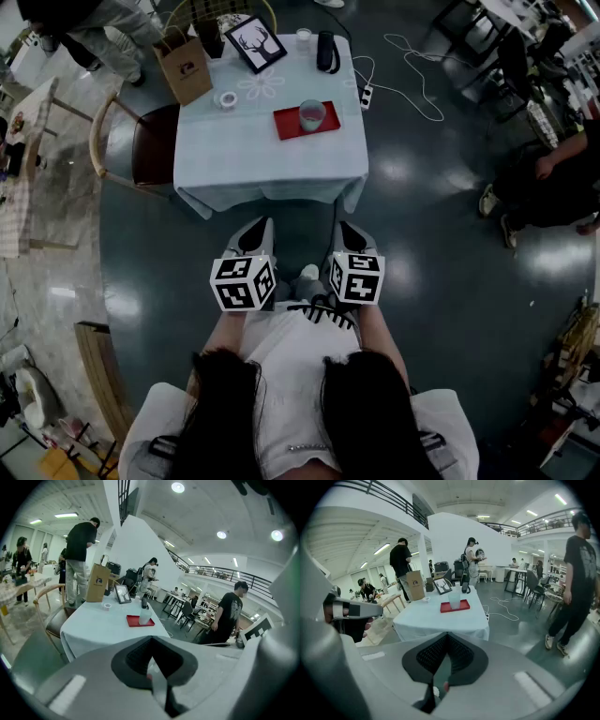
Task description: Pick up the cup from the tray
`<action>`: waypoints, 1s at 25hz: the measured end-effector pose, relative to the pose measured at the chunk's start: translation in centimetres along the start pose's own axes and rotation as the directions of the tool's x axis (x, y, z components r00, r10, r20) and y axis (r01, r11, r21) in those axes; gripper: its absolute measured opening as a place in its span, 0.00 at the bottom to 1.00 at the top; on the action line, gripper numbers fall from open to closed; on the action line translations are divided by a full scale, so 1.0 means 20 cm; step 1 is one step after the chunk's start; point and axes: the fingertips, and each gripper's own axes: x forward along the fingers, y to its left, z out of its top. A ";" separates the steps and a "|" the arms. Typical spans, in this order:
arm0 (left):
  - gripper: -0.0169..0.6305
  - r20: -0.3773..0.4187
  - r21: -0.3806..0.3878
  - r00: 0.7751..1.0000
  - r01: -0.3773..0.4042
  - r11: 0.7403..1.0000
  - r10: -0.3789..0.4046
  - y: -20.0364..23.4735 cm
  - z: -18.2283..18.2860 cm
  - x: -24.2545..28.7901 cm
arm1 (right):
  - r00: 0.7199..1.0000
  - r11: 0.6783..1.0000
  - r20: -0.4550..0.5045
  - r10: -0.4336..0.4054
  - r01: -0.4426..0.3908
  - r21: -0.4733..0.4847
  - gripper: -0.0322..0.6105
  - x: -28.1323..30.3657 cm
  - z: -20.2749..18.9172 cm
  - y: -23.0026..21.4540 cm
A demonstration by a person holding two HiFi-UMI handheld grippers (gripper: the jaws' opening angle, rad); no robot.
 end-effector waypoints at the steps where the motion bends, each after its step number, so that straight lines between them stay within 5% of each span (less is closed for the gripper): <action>1: 0.03 0.000 0.001 1.000 -0.001 1.000 0.001 -0.01 0.00 -0.01 | 1.000 1.000 0.002 0.000 0.000 -0.002 0.09 -0.01 0.00 0.00; 14: 0.03 -0.011 0.003 0.999 -0.034 0.999 0.034 -0.04 -0.03 -0.02 | 0.999 0.999 0.027 0.034 -0.035 0.021 0.09 -0.05 0.03 -0.03; 18: 0.03 -0.021 0.001 0.999 -0.045 0.999 0.045 -0.07 -0.03 0.00 | 0.996 0.997 0.046 0.072 -0.073 0.007 0.22 -0.06 0.07 -0.05; 25: 0.03 -0.017 -0.005 0.997 -0.081 0.997 0.081 -0.12 -0.03 0.04 | 0.993 0.994 0.046 0.109 -0.107 -0.030 0.28 -0.06 0.09 -0.11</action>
